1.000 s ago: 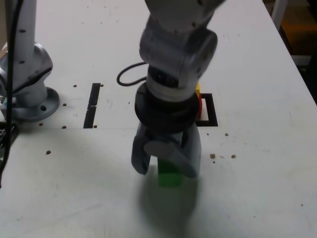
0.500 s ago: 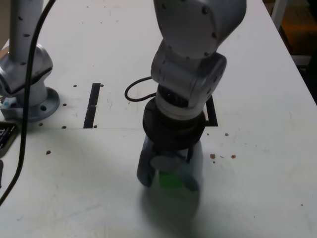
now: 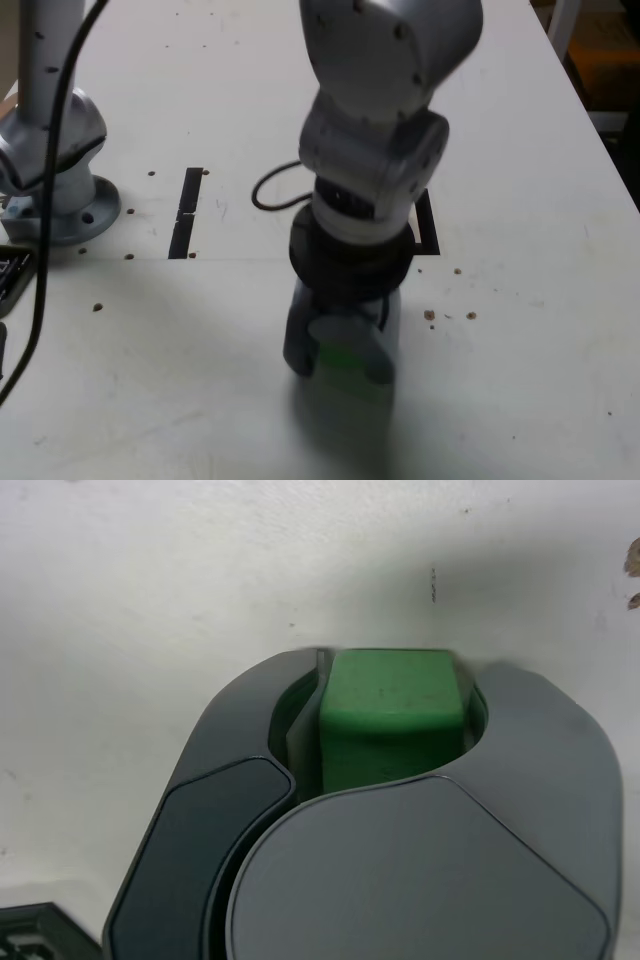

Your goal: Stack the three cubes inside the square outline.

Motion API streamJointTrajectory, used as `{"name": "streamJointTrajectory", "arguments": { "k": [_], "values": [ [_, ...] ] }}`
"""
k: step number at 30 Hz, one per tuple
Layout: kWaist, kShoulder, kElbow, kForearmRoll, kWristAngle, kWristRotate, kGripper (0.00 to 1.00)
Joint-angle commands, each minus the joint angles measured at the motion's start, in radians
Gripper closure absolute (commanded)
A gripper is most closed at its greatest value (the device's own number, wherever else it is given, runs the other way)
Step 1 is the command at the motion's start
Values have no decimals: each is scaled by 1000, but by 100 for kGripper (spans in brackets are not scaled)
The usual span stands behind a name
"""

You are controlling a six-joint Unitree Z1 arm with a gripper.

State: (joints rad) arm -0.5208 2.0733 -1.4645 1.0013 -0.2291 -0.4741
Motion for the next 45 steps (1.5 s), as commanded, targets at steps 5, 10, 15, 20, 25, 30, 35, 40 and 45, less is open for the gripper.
{"name": "streamJointTrajectory", "arguments": {
  "k": [5,10,15,20,25,30,35,40,45],
  "values": [
    [-1,-105,-75,207,53,-82,79],
    [-4,-188,-131,351,97,-136,79],
    [12,-228,-197,437,140,-139,79],
    [97,-213,-272,481,158,-41,79],
    [193,-186,-305,495,157,82,79],
    [278,-154,-310,493,149,181,79],
    [343,-115,-310,484,139,254,79],
    [372,-70,-325,467,126,293,79],
    [380,-45,-349,459,117,306,79]
  ]
}}
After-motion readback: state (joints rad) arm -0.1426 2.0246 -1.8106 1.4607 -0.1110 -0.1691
